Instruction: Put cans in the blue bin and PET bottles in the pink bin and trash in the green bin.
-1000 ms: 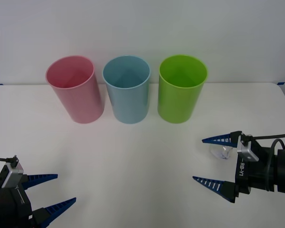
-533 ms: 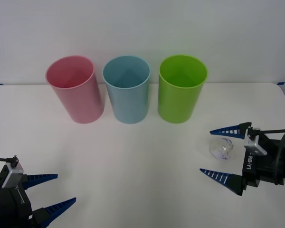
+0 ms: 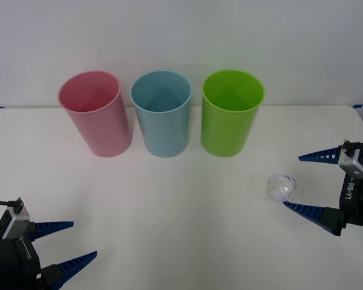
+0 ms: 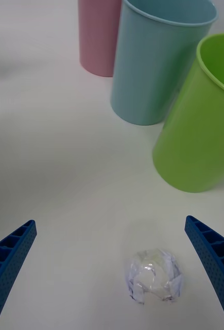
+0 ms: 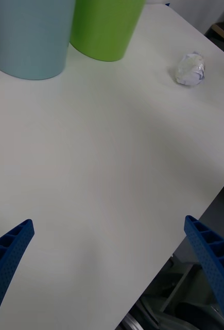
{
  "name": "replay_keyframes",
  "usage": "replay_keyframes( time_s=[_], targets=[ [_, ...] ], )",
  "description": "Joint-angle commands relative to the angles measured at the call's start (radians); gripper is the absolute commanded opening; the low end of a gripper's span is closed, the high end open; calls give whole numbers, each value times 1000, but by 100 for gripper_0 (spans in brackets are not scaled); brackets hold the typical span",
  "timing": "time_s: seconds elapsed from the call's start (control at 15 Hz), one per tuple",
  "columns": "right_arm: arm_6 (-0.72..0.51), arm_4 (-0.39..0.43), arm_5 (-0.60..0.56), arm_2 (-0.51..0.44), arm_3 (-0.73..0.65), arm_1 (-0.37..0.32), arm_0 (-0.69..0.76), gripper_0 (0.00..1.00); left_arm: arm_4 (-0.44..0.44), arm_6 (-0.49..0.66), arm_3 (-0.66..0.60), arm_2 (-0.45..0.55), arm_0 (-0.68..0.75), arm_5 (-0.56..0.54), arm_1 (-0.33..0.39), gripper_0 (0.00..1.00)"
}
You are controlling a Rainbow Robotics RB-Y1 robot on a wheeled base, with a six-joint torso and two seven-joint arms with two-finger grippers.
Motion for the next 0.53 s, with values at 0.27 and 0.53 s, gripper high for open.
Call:
replay_keyframes(
  time_s=[0.27,0.53],
  targets=[
    [-155,75,-1,-35,2,-104,-17,100,0,0,0,0,0,0,0,100],
    [-265,110,-1,-3,2,-189,-23,100,0,0,0,0,0,0,0,100]
  ],
)
